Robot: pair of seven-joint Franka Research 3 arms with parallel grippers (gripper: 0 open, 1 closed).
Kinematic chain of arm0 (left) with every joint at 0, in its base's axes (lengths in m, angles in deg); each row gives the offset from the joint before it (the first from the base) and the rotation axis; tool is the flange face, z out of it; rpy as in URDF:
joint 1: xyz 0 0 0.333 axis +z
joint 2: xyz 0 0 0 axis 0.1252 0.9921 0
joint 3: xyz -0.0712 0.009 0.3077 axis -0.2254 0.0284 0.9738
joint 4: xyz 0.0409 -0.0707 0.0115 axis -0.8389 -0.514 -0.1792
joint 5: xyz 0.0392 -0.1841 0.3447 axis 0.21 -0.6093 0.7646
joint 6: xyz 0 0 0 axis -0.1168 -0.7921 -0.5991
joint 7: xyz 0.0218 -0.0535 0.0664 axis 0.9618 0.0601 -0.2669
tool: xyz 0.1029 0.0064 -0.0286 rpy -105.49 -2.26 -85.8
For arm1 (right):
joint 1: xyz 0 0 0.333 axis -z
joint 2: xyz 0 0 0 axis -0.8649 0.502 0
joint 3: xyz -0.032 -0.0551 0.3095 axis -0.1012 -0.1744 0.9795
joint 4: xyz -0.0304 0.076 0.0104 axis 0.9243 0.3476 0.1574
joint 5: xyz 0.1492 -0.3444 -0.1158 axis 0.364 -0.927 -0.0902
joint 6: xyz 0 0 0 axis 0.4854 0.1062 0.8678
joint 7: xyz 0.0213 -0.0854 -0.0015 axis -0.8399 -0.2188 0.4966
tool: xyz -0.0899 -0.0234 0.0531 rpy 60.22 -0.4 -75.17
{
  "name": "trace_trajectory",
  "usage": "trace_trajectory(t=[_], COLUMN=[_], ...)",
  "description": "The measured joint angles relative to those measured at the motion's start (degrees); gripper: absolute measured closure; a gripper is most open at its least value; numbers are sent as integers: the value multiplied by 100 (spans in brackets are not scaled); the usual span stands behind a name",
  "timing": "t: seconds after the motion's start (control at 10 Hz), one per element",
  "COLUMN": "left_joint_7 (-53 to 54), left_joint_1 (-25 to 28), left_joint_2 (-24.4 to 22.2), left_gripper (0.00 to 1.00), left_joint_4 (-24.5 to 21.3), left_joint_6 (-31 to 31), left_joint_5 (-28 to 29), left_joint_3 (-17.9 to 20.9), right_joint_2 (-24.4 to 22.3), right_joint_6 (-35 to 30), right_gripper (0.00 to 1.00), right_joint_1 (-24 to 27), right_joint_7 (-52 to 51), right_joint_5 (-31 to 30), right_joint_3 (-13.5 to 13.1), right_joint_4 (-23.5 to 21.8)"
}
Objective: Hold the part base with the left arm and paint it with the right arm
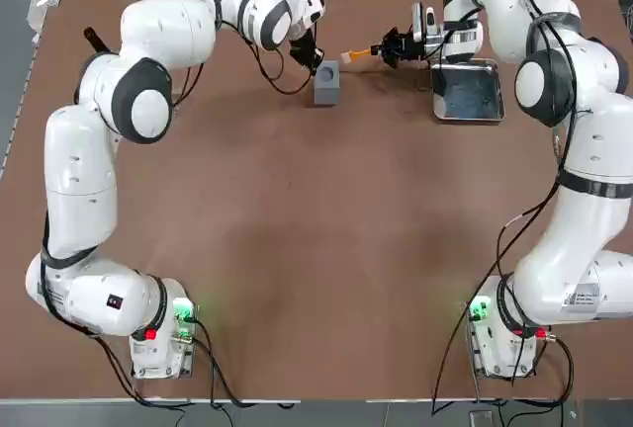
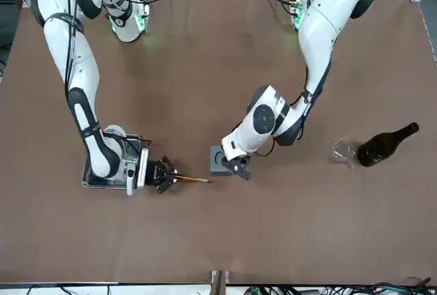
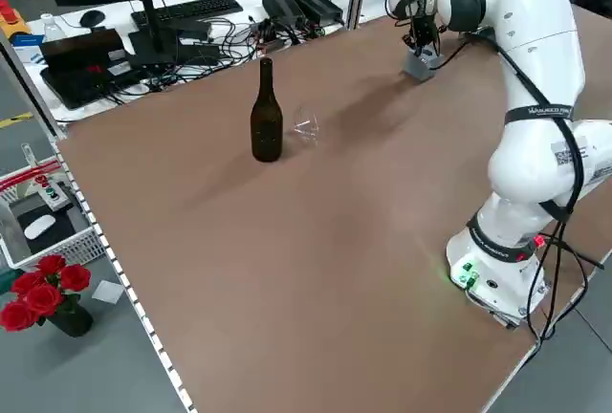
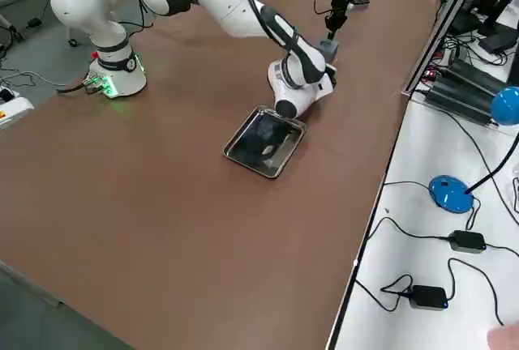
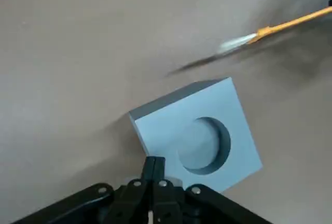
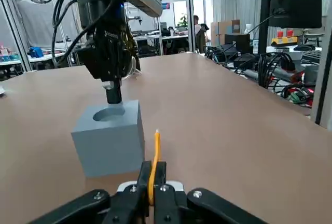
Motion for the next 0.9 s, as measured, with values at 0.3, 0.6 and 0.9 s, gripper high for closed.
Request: trace_trajectory(t=[0.3, 0.6, 0.9], left_joint_7=[0, 0, 0], left_joint_1=[0, 0, 0], left_joint_2=[0, 0, 0], left_gripper=[99, 99, 99], left_joint_4=[0, 0, 0], left_joint_6=[0, 0, -1], left_joint_5=[0, 0, 0], left_joint_3=[0, 0, 0], right_joint_2=[61, 73, 73], right_joint_6=[-24, -74, -209], right_gripper=[95, 95, 95], right_joint_1=[-4, -7, -7], right_joint_7=[-218, -373, -470], right_joint_5=[0, 0, 0], right_joint_3=[30, 130, 179], right_joint_4=[-145, -370, -566])
